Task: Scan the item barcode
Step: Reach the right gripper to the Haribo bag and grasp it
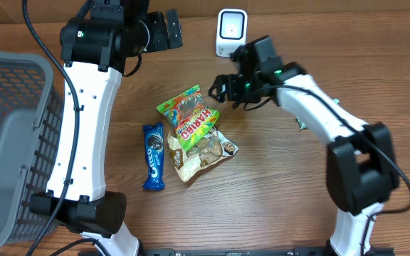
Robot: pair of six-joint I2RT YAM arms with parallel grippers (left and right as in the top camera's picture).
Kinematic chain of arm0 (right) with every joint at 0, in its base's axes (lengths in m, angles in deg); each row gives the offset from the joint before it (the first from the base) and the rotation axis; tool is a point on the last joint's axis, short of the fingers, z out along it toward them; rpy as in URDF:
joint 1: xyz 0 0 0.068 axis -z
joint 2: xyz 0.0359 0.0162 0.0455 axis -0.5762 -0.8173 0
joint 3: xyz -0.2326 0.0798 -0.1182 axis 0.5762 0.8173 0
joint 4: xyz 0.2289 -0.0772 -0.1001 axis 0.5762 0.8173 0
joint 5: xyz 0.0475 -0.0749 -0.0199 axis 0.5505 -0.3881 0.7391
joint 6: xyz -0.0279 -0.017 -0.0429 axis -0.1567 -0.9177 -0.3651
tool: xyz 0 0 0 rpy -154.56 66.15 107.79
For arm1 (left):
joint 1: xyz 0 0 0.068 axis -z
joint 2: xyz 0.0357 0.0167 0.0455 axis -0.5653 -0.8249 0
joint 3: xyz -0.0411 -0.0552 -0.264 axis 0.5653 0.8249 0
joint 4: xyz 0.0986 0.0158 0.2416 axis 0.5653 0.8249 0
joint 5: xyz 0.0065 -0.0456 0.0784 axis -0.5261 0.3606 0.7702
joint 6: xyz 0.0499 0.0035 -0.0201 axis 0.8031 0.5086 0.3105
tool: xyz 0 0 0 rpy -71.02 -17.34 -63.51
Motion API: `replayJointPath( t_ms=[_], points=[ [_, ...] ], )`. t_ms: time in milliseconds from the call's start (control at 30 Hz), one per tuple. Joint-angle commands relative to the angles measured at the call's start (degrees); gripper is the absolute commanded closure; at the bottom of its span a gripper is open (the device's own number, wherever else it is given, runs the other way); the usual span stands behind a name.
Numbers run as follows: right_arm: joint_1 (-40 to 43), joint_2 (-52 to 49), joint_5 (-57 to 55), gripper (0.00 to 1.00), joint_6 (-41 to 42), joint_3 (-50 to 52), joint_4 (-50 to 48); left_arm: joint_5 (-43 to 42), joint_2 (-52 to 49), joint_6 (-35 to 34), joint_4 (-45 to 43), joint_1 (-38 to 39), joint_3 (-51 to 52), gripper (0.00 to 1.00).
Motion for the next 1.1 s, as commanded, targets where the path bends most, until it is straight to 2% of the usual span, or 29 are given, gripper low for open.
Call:
replayJointPath(
  t_ms=[0, 133, 300, 433, 500, 633, 700, 767, 967, 1067],
  points=[
    [-1.3, -3.2, 1.4, 0.14, 2.8, -1.1, -1.6, -0.2, 1.4, -0.6, -0.2, 0.1, -1.1, 0.0],
    [-2.7, -5.5, 2.0, 0.15, 2.8, -1.1, -3.8, -0.2, 1.4, -0.6, -0.2, 0.1, -1.1, 0.0],
    [-4.8, -7.7, 2.1, 0.22, 5.9, -1.1, -6.4, -0.2, 1.4, -0.6, -0.2, 0.1, -1.1, 0.0],
    [-6.5, -9.4, 1.2, 0.22, 6.9, -1.1, -7.3, -0.2, 1.4, -0.6, -0.2, 0.1, -1.1, 0.0],
    [-6.9, -10.3, 1.0, 0.29, 6.9, -1.1, -6.6, -0.2, 1.4, -0.6, -0.2, 0.1, -1.1, 0.0],
    [-6.7, -10.4, 1.0, 0.73, 6.9, -1.1, -5.8, -0.2, 1.4, -0.6, -0.2, 0.1, -1.1, 0.0],
    [-6.2, -10.3, 1.0, 0.87, 6.9, -1.1, -5.8, -0.2, 1.4, -0.6, -0.2, 0.1, -1.1, 0.0],
    [-5.7, -9.9, 1.2, 0.96, 6.9, -1.2, -5.7, -0.2, 1.4, -0.6, -0.2, 0.1, -1.1, 0.0],
    [-3.6, -5.1, 0.8, 0.96, 3.9, -1.2, -4.4, -0.2, 1.4, -0.6, -0.2, 0.2, -1.1, 0.01],
    [-3.1, -2.1, -2.9, 0.96, 3.2, -1.2, -2.6, -0.2, 1.4, -0.6, -0.2, 0.1, -1.1, 0.0]
  ],
)
